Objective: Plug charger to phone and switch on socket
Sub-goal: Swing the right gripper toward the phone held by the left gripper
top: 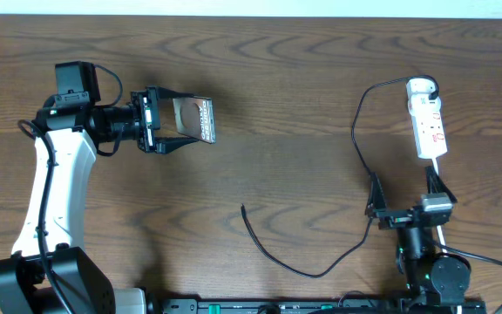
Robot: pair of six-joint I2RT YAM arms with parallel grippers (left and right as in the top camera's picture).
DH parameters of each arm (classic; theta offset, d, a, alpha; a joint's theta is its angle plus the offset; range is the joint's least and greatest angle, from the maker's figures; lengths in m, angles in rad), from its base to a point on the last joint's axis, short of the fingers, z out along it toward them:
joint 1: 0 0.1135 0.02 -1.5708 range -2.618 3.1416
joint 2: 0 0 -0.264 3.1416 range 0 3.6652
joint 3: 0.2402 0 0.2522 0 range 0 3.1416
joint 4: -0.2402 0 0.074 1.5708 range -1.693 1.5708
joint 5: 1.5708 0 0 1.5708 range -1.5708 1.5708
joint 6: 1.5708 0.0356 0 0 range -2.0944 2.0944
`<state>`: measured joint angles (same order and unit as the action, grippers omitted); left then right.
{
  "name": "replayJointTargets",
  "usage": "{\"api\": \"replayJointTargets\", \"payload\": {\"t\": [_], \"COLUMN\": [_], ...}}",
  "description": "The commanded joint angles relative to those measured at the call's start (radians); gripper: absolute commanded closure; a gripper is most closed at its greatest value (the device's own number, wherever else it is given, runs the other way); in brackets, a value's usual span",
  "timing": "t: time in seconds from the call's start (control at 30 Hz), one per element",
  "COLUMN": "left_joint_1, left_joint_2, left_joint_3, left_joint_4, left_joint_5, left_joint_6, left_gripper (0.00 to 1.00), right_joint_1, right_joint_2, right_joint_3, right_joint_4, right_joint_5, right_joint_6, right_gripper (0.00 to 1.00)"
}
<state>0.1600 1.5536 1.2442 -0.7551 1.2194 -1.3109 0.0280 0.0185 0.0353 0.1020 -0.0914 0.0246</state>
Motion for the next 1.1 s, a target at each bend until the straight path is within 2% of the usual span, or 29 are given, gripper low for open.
{"api": "replayJointTargets", "payload": {"t": [0.0, 0.13, 0.27, 0.3, 0.43, 0.53, 0.63, 0.7, 0.73, 0.8, 0.9, 1.07], "left_joint_1": [-0.002, -0.007, -0.016, -0.023, -0.043, -0.059, -0.076, -0.089, -0.098, -0.105, -0.107, -0.108], "left_joint_2": [-0.025, -0.025, -0.025, -0.025, -0.025, -0.025, -0.025, -0.025, -0.025, -0.025, -0.025, -0.025], "left_joint_3": [0.030, 0.030, 0.030, 0.030, 0.030, 0.030, 0.030, 0.030, 0.030, 0.030, 0.030, 0.030], "left_joint_4": [0.002, 0.002, 0.002, 0.002, 0.002, 0.002, 0.002, 0.001, 0.002, 0.002, 0.002, 0.001], "left_joint_5": [-0.086, -0.194, -0.274, -0.310, -0.393, -0.443, -0.500, -0.542, -0.566, -0.583, -0.623, -0.697], "left_joint_6": [0.004, 0.004, 0.004, 0.004, 0.004, 0.004, 0.004, 0.004, 0.002, -0.012, -0.030, -0.030], "left_gripper": [0.93, 0.93, 0.93, 0.93, 0.93, 0.93, 0.93, 0.93, 0.93, 0.93, 0.93, 0.93], "right_joint_1": [0.005, 0.005, 0.005, 0.005, 0.016, 0.036, 0.080, 0.115, 0.152, 0.190, 0.271, 0.362], "right_joint_2": [0.084, 0.341, 0.680, 0.863, 1.232, 1.421, 1.585, 1.672, 1.741, 1.797, 1.872, 1.887], "right_joint_3": [0.162, 0.397, 0.662, 0.796, 1.020, 1.102, 1.140, 1.142, 1.142, 1.142, 1.142, 1.142], "right_joint_4": [-0.013, -0.102, -0.198, -0.230, -0.142, 0.034, 0.256, 0.391, 0.464, 0.497, 0.538, 0.546], "right_joint_5": [-0.010, -0.091, -0.332, -0.525, -1.091, -1.300, -1.299, -1.246, -1.173, -1.114, -1.054, -0.995], "right_joint_6": [0.091, 0.146, 0.226, 0.253, 0.260, 0.303, 0.528, 0.724, 0.885, 0.985, 1.071, 1.067], "right_gripper": [0.01, 0.01, 0.01, 0.01, 0.01, 0.01, 0.01, 0.01, 0.01, 0.01, 0.01, 0.01]}}
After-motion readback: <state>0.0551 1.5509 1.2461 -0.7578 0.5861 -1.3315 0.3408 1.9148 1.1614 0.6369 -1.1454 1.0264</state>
